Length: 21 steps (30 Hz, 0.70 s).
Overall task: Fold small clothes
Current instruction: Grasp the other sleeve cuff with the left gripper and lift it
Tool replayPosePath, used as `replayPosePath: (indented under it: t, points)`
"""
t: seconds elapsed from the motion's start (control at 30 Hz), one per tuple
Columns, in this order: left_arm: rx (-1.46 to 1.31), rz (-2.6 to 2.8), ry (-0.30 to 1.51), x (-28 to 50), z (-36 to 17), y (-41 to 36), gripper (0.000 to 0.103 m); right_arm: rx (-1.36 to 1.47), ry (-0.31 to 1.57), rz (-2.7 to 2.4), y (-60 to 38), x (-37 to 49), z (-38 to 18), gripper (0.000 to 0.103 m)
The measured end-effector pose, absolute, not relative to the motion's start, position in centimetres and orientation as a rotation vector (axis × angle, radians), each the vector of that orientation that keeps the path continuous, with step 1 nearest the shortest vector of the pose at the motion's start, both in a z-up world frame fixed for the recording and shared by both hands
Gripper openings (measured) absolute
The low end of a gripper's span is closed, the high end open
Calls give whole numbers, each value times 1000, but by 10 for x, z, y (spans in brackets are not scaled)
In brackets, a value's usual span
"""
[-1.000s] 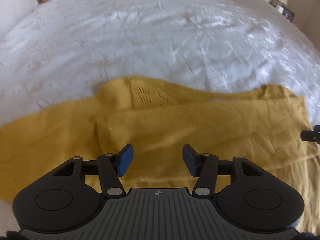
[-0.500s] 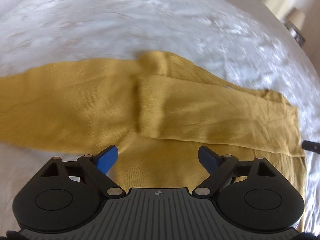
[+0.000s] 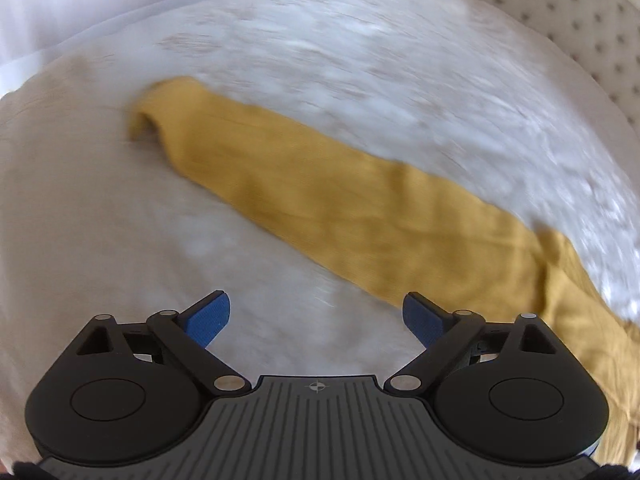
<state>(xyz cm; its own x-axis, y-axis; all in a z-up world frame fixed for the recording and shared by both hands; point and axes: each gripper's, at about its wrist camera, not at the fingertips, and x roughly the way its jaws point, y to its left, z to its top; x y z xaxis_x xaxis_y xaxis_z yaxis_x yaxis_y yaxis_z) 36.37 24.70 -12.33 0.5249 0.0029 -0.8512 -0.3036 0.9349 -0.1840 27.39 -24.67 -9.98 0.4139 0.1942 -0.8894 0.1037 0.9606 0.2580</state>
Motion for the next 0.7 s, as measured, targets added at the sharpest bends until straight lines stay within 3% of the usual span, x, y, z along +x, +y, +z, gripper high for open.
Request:
replayPosePath:
  t: [0.53,0.6,0.63,0.67,0.7]
  points:
    - [-401,270,928,437,-130,357,91,251,1152,71,-190,284,-80,102]
    - [-394,303,934,442,-132,359,60,247,1154,73,-188,283,-79,102]
    - [-383,330,941,443,-133,360,30,245,1154,74,-187,284,-79,102]
    - [-385,355,950,444,-133,361,16,245,1155,73,-187,284,-79,102]
    - [-410,358,950,444,-133,363,16,246,1157,72,-187,284,-80,102]
